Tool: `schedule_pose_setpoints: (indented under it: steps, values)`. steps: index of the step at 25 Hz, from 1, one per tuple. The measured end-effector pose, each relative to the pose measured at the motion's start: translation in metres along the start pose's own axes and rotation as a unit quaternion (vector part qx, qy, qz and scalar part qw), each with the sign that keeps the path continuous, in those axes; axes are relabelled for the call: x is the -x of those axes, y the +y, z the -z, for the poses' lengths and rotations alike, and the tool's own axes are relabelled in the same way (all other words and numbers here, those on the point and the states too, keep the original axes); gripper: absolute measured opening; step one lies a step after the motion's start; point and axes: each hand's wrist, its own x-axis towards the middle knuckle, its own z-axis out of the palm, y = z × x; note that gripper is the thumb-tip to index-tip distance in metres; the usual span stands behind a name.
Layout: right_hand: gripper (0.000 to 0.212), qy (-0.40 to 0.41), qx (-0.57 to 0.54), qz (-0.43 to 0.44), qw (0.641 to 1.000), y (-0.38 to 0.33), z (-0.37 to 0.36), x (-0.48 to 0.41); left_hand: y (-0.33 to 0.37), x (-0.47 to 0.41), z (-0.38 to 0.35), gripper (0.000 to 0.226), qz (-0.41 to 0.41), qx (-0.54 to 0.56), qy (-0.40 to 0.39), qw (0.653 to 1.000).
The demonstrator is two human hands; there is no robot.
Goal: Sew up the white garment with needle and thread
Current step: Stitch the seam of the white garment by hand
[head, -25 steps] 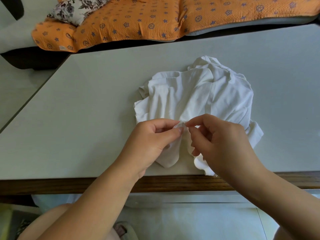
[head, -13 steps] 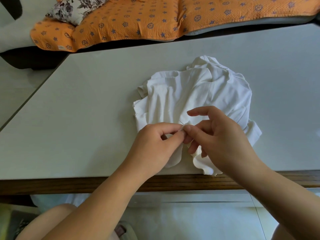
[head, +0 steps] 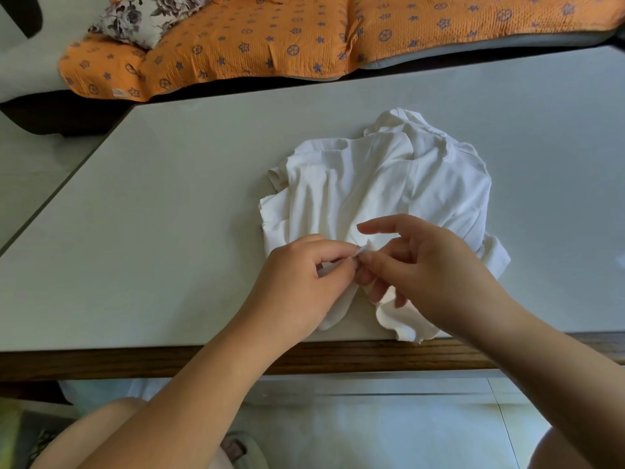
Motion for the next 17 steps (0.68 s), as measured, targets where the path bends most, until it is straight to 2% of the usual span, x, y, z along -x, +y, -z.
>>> schedule_pose_setpoints:
  steps: [2,4,7,12,17]
  values:
    - [0.008,0.036,0.080,0.010,0.996,0.0000,0.0057,-0.0042,0.0000,0.0008,0.0006,0.018,-0.014,-0.015,-0.008,1.000]
    - [0.008,0.043,0.095,-0.006,0.995,-0.0019,0.0096,-0.0073,0.0000,0.0019,-0.0002,0.017,-0.023,-0.032,-0.019,0.999]
    - [0.011,0.005,0.055,-0.049,0.997,-0.0037,0.0091,-0.0068,0.0001,0.0019,-0.0006,0.017,-0.025,-0.038,-0.037,0.998]
    - [0.013,0.083,-0.068,-0.030,0.994,-0.0037,0.0096,-0.0092,0.0018,0.0000,-0.0014,0.018,-0.014,-0.014,-0.033,0.999]
    - [0.018,0.080,-0.175,-0.064,0.979,-0.0038,0.0052,-0.0102,0.0025,0.0007,-0.0013,0.017,-0.004,-0.020,-0.040,0.999]
